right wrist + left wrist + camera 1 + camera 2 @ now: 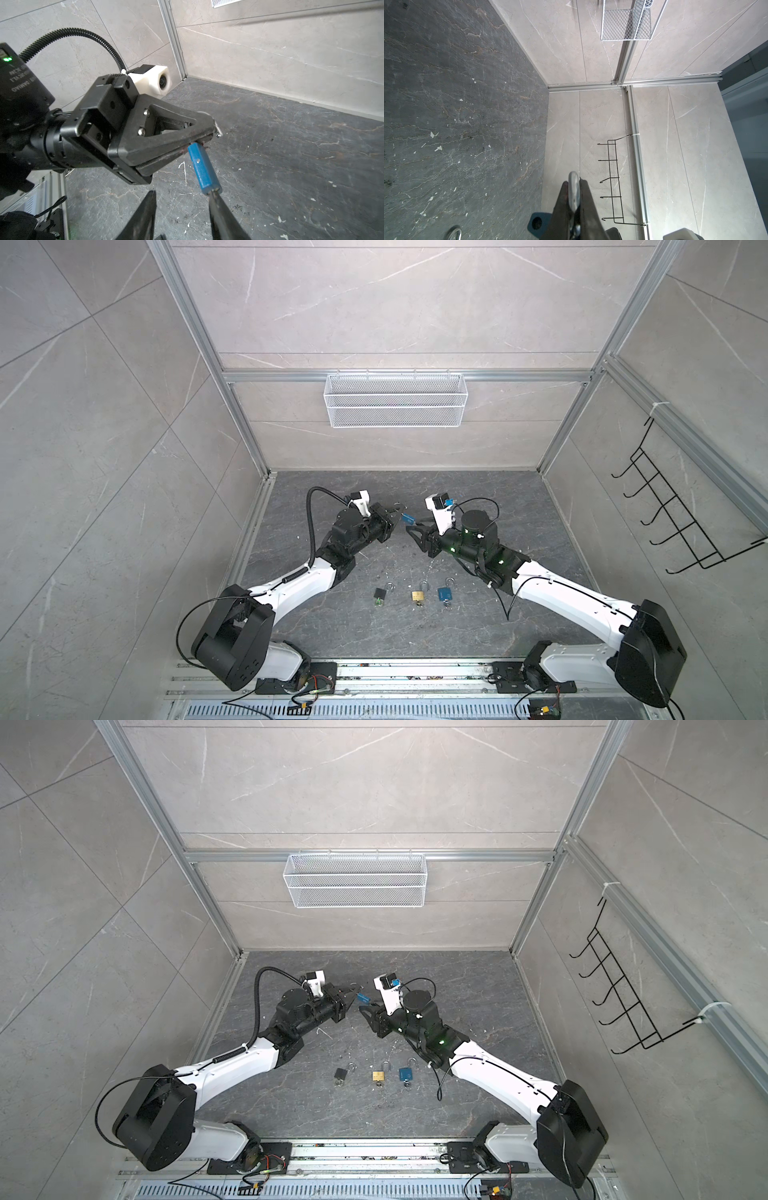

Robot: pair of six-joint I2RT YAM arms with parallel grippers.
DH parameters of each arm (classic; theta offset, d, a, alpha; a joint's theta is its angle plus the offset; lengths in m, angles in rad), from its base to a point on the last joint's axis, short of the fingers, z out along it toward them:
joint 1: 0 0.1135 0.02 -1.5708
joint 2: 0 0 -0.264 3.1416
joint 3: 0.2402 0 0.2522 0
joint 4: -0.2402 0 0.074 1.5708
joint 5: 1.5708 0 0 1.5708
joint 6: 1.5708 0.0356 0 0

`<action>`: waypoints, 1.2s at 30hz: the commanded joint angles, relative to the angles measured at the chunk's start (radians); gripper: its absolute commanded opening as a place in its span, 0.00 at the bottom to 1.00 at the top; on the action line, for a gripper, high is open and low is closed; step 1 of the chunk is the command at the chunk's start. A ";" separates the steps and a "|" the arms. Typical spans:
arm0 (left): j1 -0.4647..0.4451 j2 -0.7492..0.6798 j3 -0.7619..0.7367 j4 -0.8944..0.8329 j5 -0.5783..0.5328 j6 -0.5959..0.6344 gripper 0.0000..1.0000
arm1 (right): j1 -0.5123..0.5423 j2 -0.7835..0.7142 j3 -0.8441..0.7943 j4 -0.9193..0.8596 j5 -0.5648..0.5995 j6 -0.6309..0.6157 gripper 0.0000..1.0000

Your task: Lock with the key

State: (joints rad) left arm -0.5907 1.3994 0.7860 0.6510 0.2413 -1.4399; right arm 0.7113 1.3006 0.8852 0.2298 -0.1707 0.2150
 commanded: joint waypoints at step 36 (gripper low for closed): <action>0.011 -0.042 0.067 0.067 0.099 0.021 0.00 | -0.009 0.061 0.059 0.019 0.060 -0.014 0.15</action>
State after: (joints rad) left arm -0.5777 1.3911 0.8043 0.6567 0.3153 -1.4380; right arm 0.7105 1.3651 0.9436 0.2203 -0.1467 0.1898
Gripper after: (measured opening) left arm 0.083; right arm 0.172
